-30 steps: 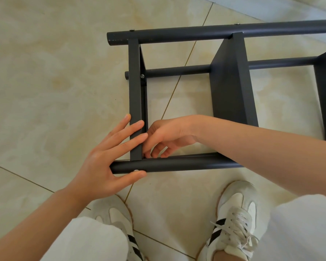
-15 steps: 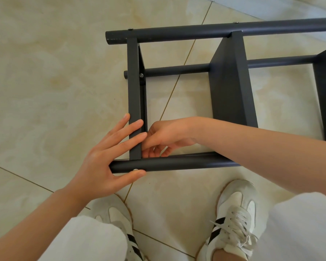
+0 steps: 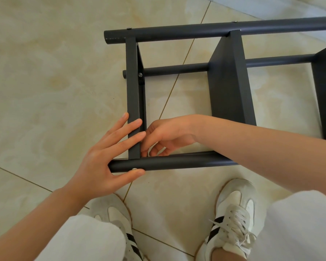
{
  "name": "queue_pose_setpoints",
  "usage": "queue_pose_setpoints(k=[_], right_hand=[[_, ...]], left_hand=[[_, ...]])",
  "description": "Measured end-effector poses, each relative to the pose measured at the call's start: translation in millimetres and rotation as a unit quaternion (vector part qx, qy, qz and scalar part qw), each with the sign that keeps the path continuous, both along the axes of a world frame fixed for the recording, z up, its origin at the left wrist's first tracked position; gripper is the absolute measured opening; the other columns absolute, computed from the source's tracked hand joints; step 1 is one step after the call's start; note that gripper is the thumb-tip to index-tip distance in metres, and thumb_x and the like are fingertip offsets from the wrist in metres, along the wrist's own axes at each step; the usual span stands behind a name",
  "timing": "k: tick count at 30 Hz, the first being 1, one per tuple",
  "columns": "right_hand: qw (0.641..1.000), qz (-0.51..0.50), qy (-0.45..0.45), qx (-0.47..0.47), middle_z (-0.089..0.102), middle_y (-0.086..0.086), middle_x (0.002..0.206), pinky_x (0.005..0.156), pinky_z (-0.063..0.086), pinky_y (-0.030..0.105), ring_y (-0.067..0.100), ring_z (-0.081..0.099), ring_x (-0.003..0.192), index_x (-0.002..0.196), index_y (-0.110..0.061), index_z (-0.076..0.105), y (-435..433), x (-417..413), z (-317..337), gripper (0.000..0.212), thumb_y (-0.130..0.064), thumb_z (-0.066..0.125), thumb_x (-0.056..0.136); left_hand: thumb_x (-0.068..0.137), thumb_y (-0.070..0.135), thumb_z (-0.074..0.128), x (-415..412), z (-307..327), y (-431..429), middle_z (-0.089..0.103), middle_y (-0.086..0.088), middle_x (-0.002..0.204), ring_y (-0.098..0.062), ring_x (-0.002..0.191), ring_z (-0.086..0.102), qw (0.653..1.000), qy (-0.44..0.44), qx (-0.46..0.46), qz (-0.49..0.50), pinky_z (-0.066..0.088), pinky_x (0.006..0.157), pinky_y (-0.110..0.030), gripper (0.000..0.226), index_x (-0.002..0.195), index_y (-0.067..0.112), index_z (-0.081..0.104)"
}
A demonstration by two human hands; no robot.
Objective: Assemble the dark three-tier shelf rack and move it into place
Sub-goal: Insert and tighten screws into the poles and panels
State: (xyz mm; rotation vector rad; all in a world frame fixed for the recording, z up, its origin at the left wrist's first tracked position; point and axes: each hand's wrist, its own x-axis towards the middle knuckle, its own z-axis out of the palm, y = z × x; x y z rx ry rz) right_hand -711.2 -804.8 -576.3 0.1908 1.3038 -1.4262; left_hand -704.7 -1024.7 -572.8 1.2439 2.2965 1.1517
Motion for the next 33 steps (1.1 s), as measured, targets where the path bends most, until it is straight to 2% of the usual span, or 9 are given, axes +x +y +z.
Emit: queue_pose_setpoints(k=[7,11,13,17,19,21,24,29,33], right_hand=[[1.000,0.010,0.002,0.021,0.067,0.004,0.081,0.075,0.050,0.027,0.012,0.054,0.066,0.097,-0.008,0.072,-2,-2,1,0.011,-0.014,0.065,0.092],[0.999,0.002,-0.030,0.016,0.063,0.009,0.088,0.085,0.051,0.033,0.022,0.053,0.082,0.110,-0.004,0.067,-5,-1,-1,0.021,-0.013,0.063,0.092],[0.999,-0.003,-0.035,0.020,0.063,0.007,0.082,0.085,0.049,0.033,0.021,0.052,0.078,0.105,-0.005,0.067,-7,-1,-1,0.017,-0.013,0.063,0.091],[0.999,0.005,-0.010,0.050,0.064,0.003,0.075,0.074,0.048,0.028,0.014,0.050,0.066,0.095,-0.008,0.070,-6,-2,3,0.010,-0.015,0.067,0.089],[0.999,0.014,-0.008,0.044,0.067,0.004,0.083,0.075,0.052,0.029,0.015,0.057,0.072,0.095,-0.011,0.071,-3,-3,5,0.008,-0.016,0.067,0.090],[0.999,0.009,-0.018,0.028,0.069,0.006,0.094,0.086,0.055,0.035,0.018,0.062,0.084,0.099,-0.012,0.071,-1,-1,5,0.010,-0.016,0.065,0.092],[0.999,-0.003,-0.021,0.025,0.070,0.005,0.095,0.094,0.053,0.039,0.018,0.063,0.090,0.100,-0.011,0.072,-1,1,3,0.011,-0.014,0.065,0.092],[0.998,0.005,-0.022,0.062,0.067,0.003,0.088,0.091,0.052,0.036,0.017,0.059,0.088,0.100,-0.013,0.072,-5,-2,4,0.013,-0.016,0.068,0.089],[0.993,0.027,-0.018,0.112,0.064,-0.001,0.077,0.082,0.049,0.033,0.014,0.055,0.079,0.084,-0.018,0.072,-10,-7,9,0.004,-0.017,0.069,0.086]], left_hand=[[0.086,0.037,0.071,0,0,-1,0.041,-0.003,0.158,-0.028,0.153,0.023,1.000,-0.003,0.000,0.001,0.025,0.123,-0.037,0.066,0.142,0.008,0.050],[0.086,0.037,0.071,0,0,0,0.042,-0.006,0.157,-0.028,0.153,0.024,1.000,0.001,0.003,0.003,0.025,0.123,-0.036,0.065,0.141,0.008,0.051],[0.086,0.036,0.071,0,0,0,0.042,-0.007,0.157,-0.029,0.153,0.024,1.000,0.003,0.004,0.001,0.025,0.123,-0.036,0.065,0.141,0.007,0.051],[0.086,0.037,0.071,0,-1,0,0.042,-0.006,0.157,-0.029,0.153,0.024,1.000,0.006,0.003,0.002,0.026,0.123,-0.036,0.066,0.141,0.006,0.050],[0.086,0.037,0.071,1,0,0,0.041,-0.005,0.158,-0.029,0.153,0.024,1.000,0.007,0.005,0.002,0.026,0.123,-0.037,0.066,0.142,0.006,0.050],[0.086,0.036,0.071,1,0,1,0.042,-0.006,0.157,-0.030,0.153,0.024,1.000,0.006,0.006,0.002,0.026,0.123,-0.037,0.066,0.141,0.006,0.050],[0.086,0.036,0.071,1,-1,1,0.042,-0.007,0.157,-0.029,0.153,0.024,1.000,0.006,0.004,0.002,0.026,0.123,-0.037,0.066,0.141,0.006,0.051],[0.087,0.037,0.071,1,-2,0,0.041,-0.005,0.158,-0.030,0.153,0.024,1.000,0.006,0.007,0.002,0.026,0.123,-0.037,0.066,0.142,0.007,0.050],[0.088,0.038,0.071,0,-4,0,0.040,-0.002,0.159,-0.030,0.153,0.023,1.000,0.003,0.008,0.002,0.026,0.123,-0.037,0.067,0.143,0.008,0.049]])
